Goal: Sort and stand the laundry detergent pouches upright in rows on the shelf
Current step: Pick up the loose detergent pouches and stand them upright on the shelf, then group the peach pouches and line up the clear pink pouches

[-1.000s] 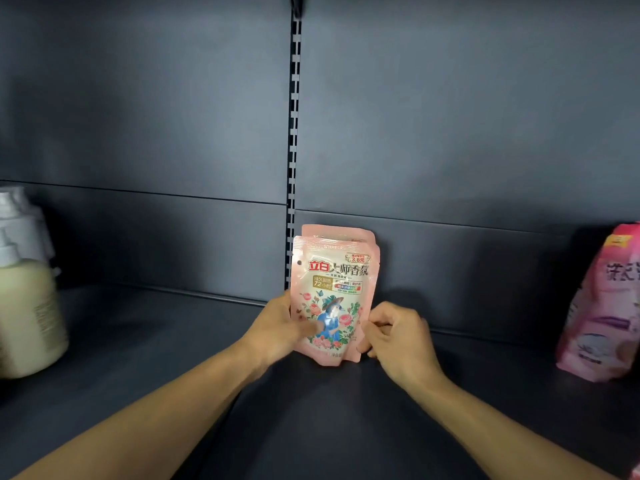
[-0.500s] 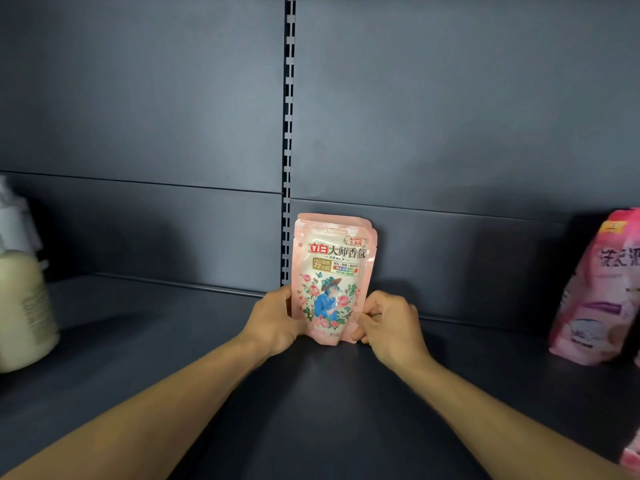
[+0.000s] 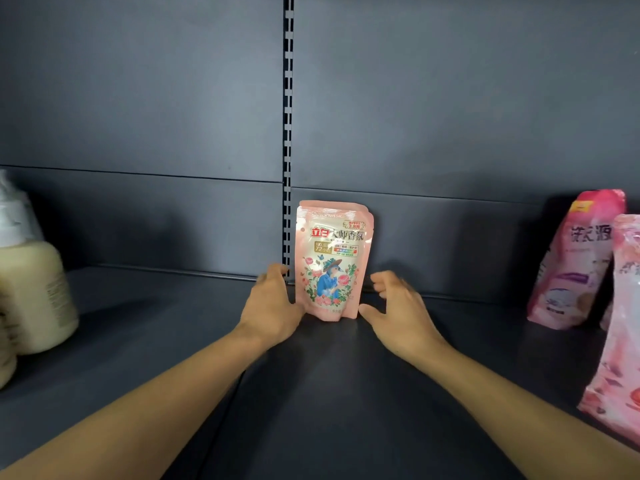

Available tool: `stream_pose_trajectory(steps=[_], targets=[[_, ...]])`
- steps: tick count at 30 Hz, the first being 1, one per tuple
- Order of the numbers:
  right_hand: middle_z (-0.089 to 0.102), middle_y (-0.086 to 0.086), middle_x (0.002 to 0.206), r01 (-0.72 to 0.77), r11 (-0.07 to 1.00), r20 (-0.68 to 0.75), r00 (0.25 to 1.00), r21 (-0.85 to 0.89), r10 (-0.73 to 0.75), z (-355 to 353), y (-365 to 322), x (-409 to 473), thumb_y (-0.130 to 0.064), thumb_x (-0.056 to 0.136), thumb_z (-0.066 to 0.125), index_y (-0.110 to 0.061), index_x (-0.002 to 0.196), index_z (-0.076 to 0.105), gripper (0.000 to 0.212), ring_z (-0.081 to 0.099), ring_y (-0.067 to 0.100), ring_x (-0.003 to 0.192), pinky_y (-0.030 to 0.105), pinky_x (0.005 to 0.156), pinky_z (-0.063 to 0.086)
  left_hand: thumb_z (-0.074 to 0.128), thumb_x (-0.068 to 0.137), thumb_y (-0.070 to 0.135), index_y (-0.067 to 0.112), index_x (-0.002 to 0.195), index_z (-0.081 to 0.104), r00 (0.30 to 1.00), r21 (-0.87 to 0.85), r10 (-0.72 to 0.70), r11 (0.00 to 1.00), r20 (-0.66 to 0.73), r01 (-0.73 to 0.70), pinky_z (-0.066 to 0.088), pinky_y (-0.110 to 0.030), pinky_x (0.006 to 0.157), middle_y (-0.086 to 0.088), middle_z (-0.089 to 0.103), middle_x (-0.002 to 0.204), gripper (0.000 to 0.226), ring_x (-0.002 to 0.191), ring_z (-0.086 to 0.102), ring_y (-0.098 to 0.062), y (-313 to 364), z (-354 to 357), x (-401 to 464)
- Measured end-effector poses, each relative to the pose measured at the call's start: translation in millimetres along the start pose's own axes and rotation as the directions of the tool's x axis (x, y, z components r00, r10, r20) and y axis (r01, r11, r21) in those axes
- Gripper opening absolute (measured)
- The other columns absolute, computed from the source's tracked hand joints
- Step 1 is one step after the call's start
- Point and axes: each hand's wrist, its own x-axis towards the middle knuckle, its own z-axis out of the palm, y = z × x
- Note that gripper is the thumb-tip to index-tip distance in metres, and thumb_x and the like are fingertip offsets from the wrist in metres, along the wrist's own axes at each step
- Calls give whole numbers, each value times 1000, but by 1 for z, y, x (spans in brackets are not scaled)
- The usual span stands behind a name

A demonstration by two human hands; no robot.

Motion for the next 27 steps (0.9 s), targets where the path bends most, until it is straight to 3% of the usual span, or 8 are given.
stream_pose_trajectory(steps=[4,8,11,14,17,21,27], targets=[[40,0,140,130,972,-25,990,-193,-138,-29,-3,-31,-26,91,58,-18,139,37,53,34,15,132,29,105,34,69,83,18,18,136,35,986,72,155,986,-57,-151,44,-30,91,-2,42,137,64,120,48,-16,14,-13,-27],[44,-2,133,223,929,-71,965,-294,-254,-58,5,-70,-22,90,58,-16,130,47,42,41,15,126,27,100,39,67,83,15,19,129,42,944,106,329,938,31,-330,48,-42,96,0,45,133,52,122,49,-20,41,-17,-56],[53,3,124,225,900,-110,952,-373,-284,-79,19,-105,-15,84,66,-10,120,55,38,53,24,114,34,92,48,65,85,21,23,122,48,900,129,409,895,149,-427,47,-43,95,1,48,130,41,117,50,-20,61,-6,-77],[57,8,121,188,883,-119,958,-431,-262,-101,38,-139,-11,80,69,-7,119,57,41,59,29,106,37,86,52,63,87,30,26,120,49,853,132,442,862,278,-490,44,-40,97,6,49,125,36,113,49,-16,81,13,-99],[50,5,131,104,891,-134,975,-442,-180,-127,58,-170,-16,88,62,-11,129,49,43,53,26,115,35,90,48,62,86,35,29,119,49,797,115,484,825,361,-553,43,-39,99,10,50,127,36,118,49,-12,107,34,-121],[45,-1,133,0,894,-175,981,-449,-88,-169,90,-212,-22,91,56,-18,131,45,42,51,22,113,34,84,50,60,88,35,30,122,47,735,69,538,786,412,-615,41,-36,102,13,50,131,37,123,47,-7,150,67,-156],[41,-6,136,-102,894,-220,976,-437,4,-245,154,-276,-27,93,53,-22,136,40,45,51,15,112,26,88,46,59,89,35,33,120,46,664,-22,584,758,468,-652,43,-35,100,16,51,128,34,118,48,-5,224,132,-222]])
